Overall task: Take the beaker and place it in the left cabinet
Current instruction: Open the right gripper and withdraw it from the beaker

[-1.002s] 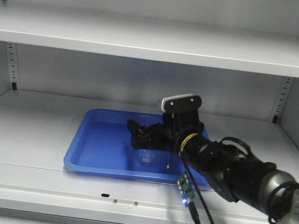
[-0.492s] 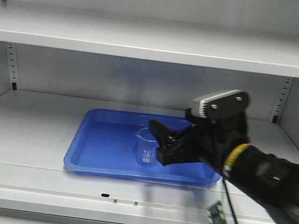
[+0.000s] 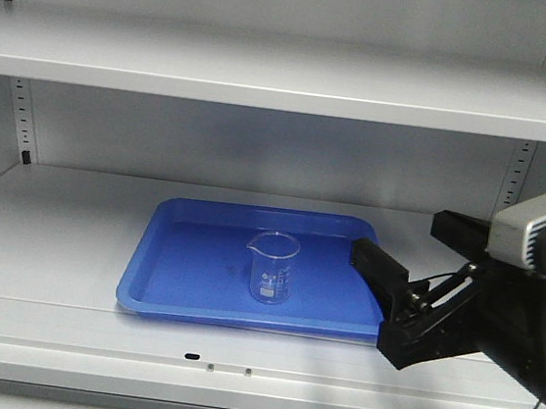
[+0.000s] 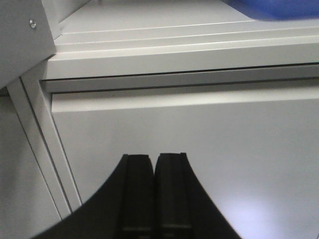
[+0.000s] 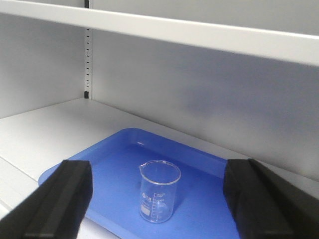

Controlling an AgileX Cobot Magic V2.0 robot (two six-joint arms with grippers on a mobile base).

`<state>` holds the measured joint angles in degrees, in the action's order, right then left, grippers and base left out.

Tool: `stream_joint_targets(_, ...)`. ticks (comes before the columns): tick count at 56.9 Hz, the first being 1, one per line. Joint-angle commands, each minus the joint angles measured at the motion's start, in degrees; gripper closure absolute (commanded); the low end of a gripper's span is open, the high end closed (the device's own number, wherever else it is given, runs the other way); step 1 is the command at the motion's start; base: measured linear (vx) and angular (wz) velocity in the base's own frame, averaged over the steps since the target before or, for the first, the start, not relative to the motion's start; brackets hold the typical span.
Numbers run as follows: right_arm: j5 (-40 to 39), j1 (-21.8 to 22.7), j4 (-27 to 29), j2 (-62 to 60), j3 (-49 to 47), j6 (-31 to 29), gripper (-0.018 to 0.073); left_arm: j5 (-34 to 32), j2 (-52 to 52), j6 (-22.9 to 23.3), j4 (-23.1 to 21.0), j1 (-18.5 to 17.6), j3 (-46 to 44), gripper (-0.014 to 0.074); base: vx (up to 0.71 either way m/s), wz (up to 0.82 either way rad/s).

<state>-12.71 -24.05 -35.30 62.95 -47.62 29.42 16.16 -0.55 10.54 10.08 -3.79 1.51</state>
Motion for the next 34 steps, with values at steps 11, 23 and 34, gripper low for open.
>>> stream_joint_targets(11,-3.35,0.19,0.47,-1.58,-1.52,-0.40,-0.0022,-4.78,-1.01,0.20,-0.11,-0.42,-0.54,0.0593,0.00,0.00)
stream_joint_targets(23,-2.73,0.26,0.57,-1.76,-1.52,-1.40,-0.0017,-4.78,-1.01,0.20,-0.11,-0.42,-0.54,0.0593,0.00,0.00)
stream_joint_targets(34,5.90,1.42,19.09,-7.06,3.43,-18.22,0.0065,-4.78,-1.01,0.20,-0.11,-0.42,-0.54,0.0593,0.00,0.00)
